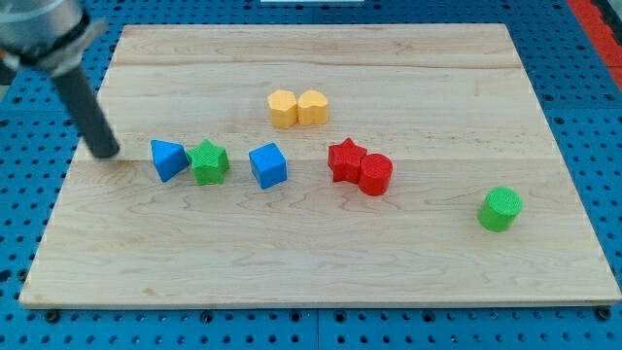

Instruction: Separate the blue triangle and blue cube from the line of blocks

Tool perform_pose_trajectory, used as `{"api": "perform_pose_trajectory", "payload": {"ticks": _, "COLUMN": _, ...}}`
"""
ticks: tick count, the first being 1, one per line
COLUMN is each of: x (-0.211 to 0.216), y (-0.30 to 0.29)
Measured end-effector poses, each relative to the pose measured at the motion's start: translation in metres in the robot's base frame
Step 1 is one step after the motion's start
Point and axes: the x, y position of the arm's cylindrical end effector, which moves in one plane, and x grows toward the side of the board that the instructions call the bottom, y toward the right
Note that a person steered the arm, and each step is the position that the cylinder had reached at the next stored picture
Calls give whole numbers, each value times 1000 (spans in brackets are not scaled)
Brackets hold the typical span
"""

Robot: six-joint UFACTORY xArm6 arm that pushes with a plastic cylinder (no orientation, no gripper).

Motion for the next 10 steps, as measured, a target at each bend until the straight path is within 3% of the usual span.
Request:
{"api": "perform_pose_trajectory", "payload": {"ticks": 2, "x": -46, "y": 59}}
{"api": "perform_pose_trajectory", "payload": {"ticks": 3, "x": -46, "y": 128}}
{"api": "perform_pose_trajectory", "payload": {"ticks": 4, "x": -59, "y": 160}}
{"api": "perform_pose_trajectory", "payload": {"ticks": 6, "x": 34, "y": 125}}
{"api": "perform_pose_trajectory", "payload": {"ticks": 7, "x": 10, "y": 176}}
{"api": "perform_pose_trajectory", "payload": {"ticks": 8, "x": -36, "y": 175}}
{"api": "perform_pose_trajectory", "payload": {"ticks": 10, "x": -41, "y": 176}}
